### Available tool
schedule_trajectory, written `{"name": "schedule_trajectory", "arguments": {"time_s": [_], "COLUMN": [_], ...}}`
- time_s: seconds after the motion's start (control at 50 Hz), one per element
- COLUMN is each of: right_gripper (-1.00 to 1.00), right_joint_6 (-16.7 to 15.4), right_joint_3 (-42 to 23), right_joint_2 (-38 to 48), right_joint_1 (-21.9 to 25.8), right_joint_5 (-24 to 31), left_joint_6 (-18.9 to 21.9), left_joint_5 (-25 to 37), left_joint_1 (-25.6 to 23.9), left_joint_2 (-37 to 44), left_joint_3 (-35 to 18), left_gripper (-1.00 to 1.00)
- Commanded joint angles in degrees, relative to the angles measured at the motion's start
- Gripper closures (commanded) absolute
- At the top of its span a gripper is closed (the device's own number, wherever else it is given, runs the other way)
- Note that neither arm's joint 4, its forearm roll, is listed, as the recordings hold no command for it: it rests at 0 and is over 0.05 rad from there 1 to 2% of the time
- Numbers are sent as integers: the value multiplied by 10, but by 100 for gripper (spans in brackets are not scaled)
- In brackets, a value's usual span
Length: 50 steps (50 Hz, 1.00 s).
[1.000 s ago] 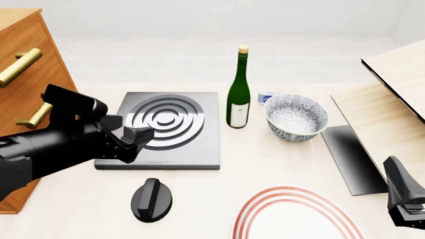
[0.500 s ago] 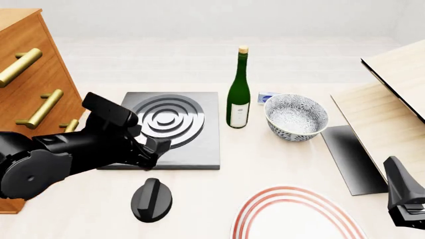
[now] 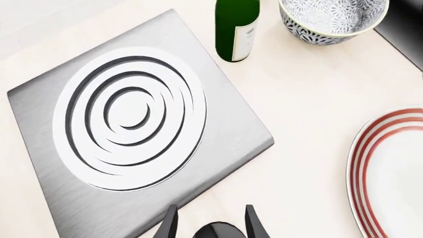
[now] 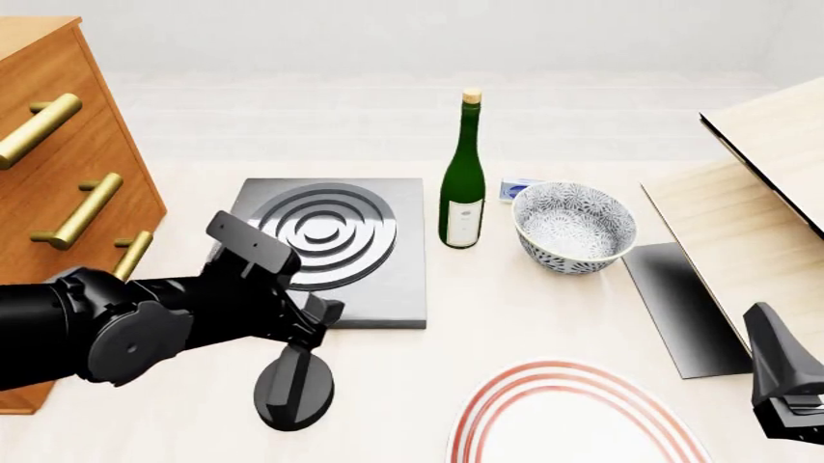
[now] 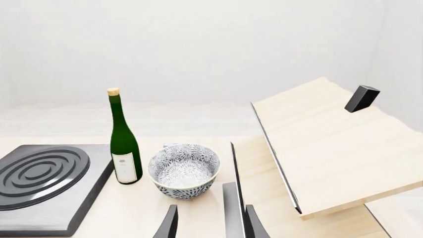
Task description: Turn on the stove.
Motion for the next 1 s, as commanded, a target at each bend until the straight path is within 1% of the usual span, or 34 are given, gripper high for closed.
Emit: {"name": "schedule_trajectory", "arguments": {"time_s": [0.02, 0.06, 0.18, 0.3, 0.44, 0.6, 0.74, 0.76, 0.9, 1.0], "right_gripper": [-100, -100, -100, -100, -100, -100, -100, -100, -100, -100], "right_joint_6": [2, 5, -3, 4, -3, 4, -3, -3, 4, -2], "right_joint_3": [0, 0, 1, 0, 1, -1, 0, 1, 1, 1], "right_joint_2": [1, 2, 1, 3, 0, 1, -1, -1, 2, -1], "right_joint_1": [0, -1, 0, -1, 0, -1, 0, 0, -1, 0], "right_joint_5": [0, 0, -3, -1, -2, 2, 0, -1, -1, -1], "left_joint_6": [17, 17, 31, 36, 37, 46, 66, 74, 81, 86], "left_joint_5": [-14, -15, -28, -33, -19, -6, 2, 1, -8, -13], "left_joint_1": [15, 17, 24, 28, 32, 36, 34, 35, 44, 45], "left_joint_2": [39, 40, 53, 55, 44, 38, 35, 38, 48, 55], "left_joint_3": [-5, -3, 8, 17, 18, 17, 25, 27, 32, 34], "left_gripper": [-100, -100, -100, -100, -100, -100, -100, -100, -100, -100]}}
